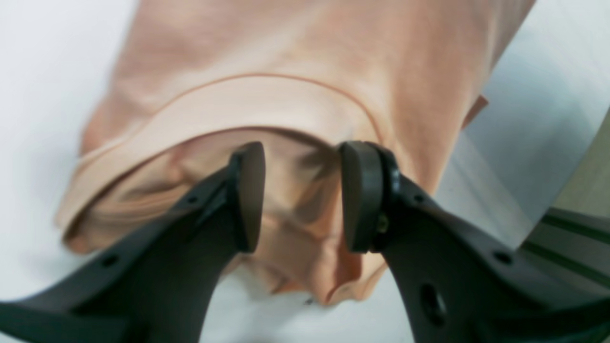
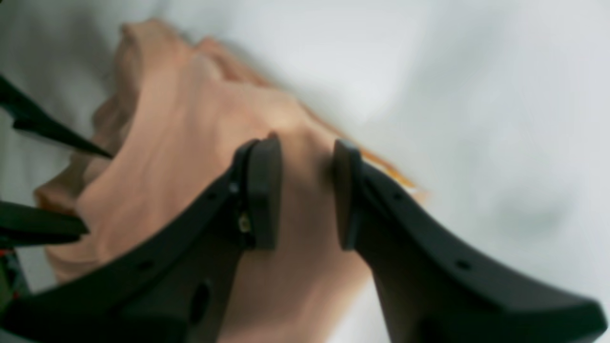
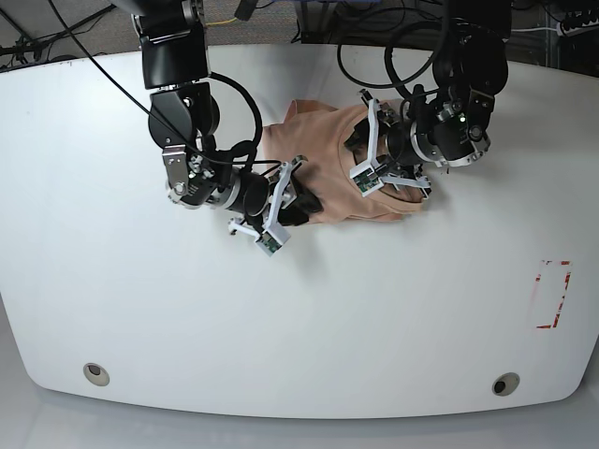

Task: Fold the T-shirt properly
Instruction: 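Grasp the folded bundle edges with both grippers and lift it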

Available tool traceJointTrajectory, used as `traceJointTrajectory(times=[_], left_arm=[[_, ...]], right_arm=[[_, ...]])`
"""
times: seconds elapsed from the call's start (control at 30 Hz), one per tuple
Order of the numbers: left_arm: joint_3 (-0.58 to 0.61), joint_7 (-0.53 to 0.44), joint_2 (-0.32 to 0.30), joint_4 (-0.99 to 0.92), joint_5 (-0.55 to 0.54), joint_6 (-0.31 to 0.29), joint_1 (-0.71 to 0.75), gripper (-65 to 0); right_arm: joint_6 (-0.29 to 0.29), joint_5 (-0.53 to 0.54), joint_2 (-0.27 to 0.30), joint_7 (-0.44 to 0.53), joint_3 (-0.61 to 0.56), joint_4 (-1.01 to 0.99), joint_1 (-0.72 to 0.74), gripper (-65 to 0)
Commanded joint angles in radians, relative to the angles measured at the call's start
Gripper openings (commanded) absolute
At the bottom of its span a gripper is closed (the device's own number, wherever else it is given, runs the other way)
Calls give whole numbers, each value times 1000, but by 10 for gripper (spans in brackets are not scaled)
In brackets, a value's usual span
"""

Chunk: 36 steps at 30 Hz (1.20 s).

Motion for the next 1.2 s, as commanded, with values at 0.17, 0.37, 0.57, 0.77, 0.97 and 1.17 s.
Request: traceJointTrajectory(times=[0.17, 0.37, 0.57, 0.77, 0.97, 1.17], left_arm=[[-1, -61, -50, -131, 88, -1, -48, -411], [1, -187, -96, -287, 128, -1, -108, -411], [-2, -209, -128, -350, 130, -1, -211, -411], [-4, -209, -157, -392, 128, -1, -306, -411], [-35, -206, -197, -254, 127, -1, -342, -411], [-171, -206, -153, -97, 128, -1, -314, -411]], right_arm=[[7, 10, 47, 175, -47, -179, 44, -482], [7, 11, 96, 228, -52, -216, 38, -482], [7, 14, 110, 228, -52, -211, 9, -482], [7, 19, 101, 210, -52, -82, -45, -484], [7, 19, 90, 69, -50, 97, -74, -484], [7, 19, 72, -5, -46, 223, -77, -484]])
